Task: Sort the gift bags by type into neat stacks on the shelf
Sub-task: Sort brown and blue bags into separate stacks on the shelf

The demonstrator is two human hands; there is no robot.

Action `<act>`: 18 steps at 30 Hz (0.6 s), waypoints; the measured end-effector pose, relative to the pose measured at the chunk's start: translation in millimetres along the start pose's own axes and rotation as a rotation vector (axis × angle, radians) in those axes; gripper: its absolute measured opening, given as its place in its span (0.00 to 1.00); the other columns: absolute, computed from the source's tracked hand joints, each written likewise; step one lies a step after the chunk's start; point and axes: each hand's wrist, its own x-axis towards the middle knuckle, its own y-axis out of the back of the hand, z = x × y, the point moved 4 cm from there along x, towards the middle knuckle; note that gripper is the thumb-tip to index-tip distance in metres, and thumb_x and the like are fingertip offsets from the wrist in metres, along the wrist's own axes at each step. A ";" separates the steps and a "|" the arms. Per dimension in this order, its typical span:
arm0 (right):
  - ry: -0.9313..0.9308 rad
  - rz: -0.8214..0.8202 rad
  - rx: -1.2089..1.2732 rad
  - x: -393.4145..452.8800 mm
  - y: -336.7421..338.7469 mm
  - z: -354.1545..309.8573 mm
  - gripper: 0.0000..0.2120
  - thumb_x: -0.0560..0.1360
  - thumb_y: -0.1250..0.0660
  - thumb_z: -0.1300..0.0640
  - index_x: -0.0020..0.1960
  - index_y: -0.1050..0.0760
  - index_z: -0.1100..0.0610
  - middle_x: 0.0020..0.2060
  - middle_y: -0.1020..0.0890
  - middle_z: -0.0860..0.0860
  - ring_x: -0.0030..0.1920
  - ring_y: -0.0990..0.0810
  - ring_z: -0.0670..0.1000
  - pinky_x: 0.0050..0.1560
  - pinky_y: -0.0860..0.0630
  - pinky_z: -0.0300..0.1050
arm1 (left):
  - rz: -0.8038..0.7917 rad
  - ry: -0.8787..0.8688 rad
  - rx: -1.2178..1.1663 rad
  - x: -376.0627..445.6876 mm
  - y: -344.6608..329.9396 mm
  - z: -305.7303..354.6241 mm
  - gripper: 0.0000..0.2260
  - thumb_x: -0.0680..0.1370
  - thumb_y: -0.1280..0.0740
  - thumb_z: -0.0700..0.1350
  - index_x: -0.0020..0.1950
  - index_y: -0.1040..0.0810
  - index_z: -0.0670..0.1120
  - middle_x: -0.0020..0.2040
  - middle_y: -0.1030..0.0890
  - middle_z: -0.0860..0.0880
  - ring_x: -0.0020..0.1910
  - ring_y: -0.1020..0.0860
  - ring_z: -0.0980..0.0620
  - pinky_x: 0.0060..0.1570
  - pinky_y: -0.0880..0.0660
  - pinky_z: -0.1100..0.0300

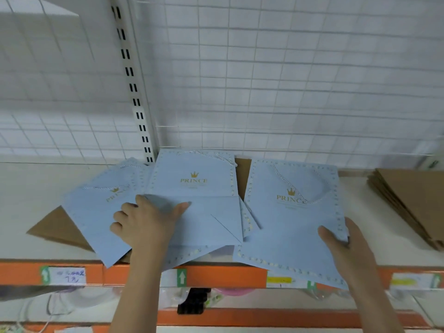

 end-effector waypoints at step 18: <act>0.047 0.016 0.056 -9.1 25.1 -6.5 0.20 0.75 0.34 0.54 0.65 0.32 0.50 0.46 0.22 0.46 0.42 0.27 0.37 0.44 0.31 0.45 | -0.250 -0.105 -0.712 -38.6 2.4 46.7 0.24 0.68 0.27 0.56 0.57 0.27 0.44 0.45 0.24 0.53 0.45 0.26 0.52 0.39 0.33 0.61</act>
